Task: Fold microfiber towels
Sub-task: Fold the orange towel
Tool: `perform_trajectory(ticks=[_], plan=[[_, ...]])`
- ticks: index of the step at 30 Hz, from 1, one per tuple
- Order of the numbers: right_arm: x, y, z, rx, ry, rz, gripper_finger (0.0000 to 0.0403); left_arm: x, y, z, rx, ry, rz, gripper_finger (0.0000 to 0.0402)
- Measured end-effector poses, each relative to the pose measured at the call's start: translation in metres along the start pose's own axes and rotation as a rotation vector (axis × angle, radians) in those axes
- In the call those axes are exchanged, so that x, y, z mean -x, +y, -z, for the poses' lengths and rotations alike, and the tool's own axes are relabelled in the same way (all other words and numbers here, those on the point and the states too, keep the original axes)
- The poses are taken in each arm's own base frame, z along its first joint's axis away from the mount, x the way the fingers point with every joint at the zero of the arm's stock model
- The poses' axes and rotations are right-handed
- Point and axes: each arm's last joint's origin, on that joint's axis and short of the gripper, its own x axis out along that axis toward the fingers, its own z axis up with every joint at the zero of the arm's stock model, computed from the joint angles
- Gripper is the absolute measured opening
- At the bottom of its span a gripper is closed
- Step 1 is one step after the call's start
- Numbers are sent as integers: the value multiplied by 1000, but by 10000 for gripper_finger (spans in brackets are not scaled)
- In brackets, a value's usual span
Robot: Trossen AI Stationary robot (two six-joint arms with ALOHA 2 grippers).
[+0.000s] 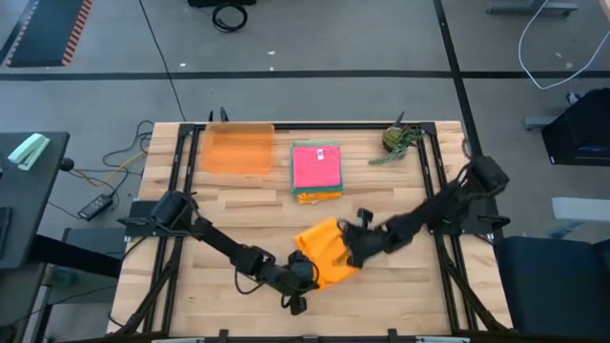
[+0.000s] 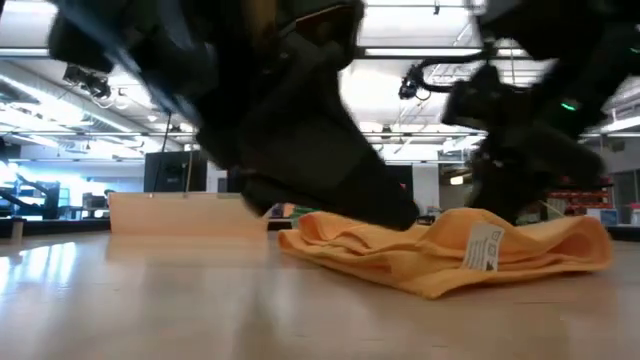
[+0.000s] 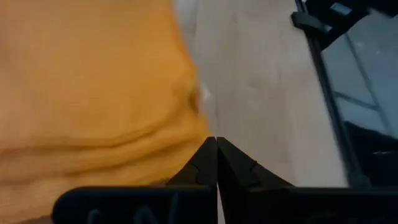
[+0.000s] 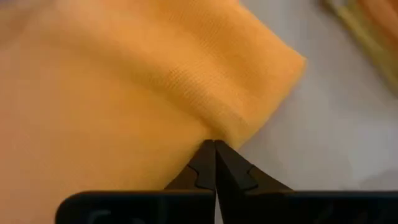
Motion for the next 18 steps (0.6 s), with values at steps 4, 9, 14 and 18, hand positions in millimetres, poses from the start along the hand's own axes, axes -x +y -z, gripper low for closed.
perform_trajectory(ticks=[4, 9, 14, 18], plan=[[24, -25, -27, -29, -18, -67, 5, 6, -6, -21, -120, -30, -9, 4], [66, -24, -34, -69, -93, -163, 4, 47, -4, -59, -242, -9, -129, 14], [88, 2, -20, -115, -163, -225, 5, 75, 9, -75, -458, 95, -201, 18], [88, 24, -8, -132, -189, -260, 6, 74, 34, -66, -660, 293, -270, 19]])
